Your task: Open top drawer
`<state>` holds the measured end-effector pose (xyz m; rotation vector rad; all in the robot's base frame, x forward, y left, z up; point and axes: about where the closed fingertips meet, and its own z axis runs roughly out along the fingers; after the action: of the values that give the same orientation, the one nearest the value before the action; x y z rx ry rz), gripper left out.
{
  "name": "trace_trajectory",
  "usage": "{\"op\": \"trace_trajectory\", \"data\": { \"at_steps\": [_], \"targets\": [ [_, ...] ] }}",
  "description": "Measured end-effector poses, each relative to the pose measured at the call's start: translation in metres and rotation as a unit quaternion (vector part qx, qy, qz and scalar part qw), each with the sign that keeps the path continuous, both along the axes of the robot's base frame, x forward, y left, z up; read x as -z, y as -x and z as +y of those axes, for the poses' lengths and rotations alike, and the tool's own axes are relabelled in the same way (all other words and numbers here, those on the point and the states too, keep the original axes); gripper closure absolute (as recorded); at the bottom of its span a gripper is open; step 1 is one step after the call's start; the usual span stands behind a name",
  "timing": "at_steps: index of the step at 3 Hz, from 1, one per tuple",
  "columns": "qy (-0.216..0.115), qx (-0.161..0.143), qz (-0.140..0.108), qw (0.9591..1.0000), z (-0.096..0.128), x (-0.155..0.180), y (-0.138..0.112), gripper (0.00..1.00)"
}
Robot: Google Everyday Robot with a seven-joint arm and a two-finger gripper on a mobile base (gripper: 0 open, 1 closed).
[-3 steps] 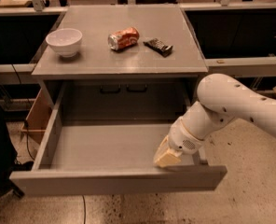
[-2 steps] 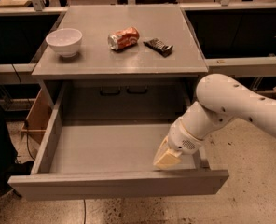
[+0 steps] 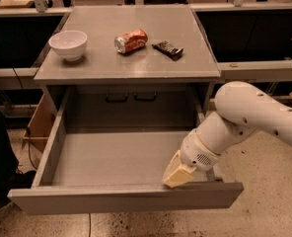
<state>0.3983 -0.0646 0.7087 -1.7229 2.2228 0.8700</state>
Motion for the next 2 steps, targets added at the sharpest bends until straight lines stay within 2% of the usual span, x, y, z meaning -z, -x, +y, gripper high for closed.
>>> {"op": "trace_trajectory", "data": {
  "at_steps": [1,2],
  "targets": [
    [-0.005,0.064,-0.063,0.9959,-0.045,-0.032,-0.042,1.00],
    [-0.003,0.118,-0.122,0.9855,-0.090,-0.059,-0.089,1.00]
  ]
}}
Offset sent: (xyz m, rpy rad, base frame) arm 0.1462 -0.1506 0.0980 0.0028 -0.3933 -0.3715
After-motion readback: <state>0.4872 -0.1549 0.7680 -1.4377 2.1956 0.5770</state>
